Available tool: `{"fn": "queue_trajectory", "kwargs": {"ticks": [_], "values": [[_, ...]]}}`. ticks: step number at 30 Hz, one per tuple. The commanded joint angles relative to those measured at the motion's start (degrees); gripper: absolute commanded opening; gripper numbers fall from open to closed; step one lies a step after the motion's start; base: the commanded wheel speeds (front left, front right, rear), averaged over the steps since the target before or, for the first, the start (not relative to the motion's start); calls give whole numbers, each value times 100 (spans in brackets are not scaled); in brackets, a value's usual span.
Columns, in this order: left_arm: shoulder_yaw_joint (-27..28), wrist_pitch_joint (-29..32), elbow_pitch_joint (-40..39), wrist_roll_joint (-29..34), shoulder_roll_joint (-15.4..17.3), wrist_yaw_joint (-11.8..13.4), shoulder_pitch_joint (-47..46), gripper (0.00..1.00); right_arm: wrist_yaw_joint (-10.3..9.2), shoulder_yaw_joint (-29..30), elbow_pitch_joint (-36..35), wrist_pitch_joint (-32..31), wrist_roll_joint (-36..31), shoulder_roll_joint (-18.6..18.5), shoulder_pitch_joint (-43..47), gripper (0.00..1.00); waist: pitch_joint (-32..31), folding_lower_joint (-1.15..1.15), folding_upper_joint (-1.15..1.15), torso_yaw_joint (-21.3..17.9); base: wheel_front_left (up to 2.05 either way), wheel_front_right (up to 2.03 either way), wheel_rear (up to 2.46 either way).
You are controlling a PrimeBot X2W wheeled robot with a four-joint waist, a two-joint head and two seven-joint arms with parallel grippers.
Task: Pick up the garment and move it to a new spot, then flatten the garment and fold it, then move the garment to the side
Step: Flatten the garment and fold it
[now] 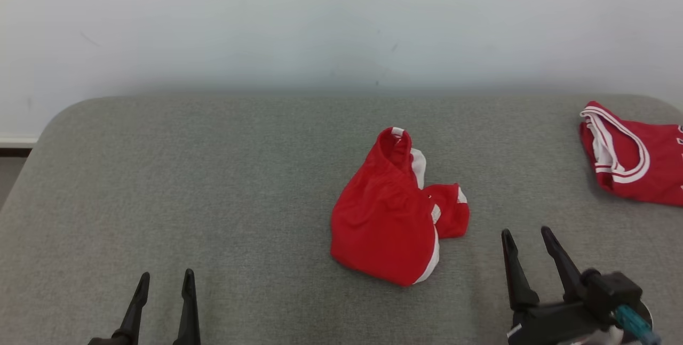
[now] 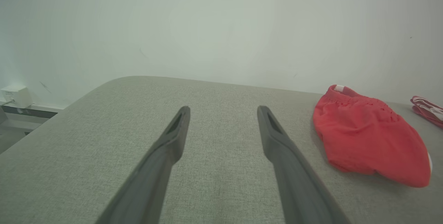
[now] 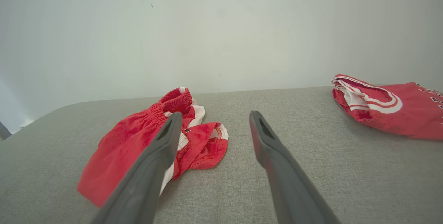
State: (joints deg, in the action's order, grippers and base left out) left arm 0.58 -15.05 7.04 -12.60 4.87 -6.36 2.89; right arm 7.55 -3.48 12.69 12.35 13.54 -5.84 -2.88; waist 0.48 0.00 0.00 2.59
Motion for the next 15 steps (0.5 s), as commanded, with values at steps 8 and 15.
{"fn": "queue_trajectory", "kwargs": {"ticks": [8,15], "values": [[-158,-17,133,98,-77,-68,-259,100,-15,-505,869,-75,103,-335,-988,100,281,0,0,508,0,0,0],[-342,-17,265,99,-128,-82,-446,100,-15,-797,2083,26,205,-483,-1659,100,421,0,0,927,0,0,0]]}}
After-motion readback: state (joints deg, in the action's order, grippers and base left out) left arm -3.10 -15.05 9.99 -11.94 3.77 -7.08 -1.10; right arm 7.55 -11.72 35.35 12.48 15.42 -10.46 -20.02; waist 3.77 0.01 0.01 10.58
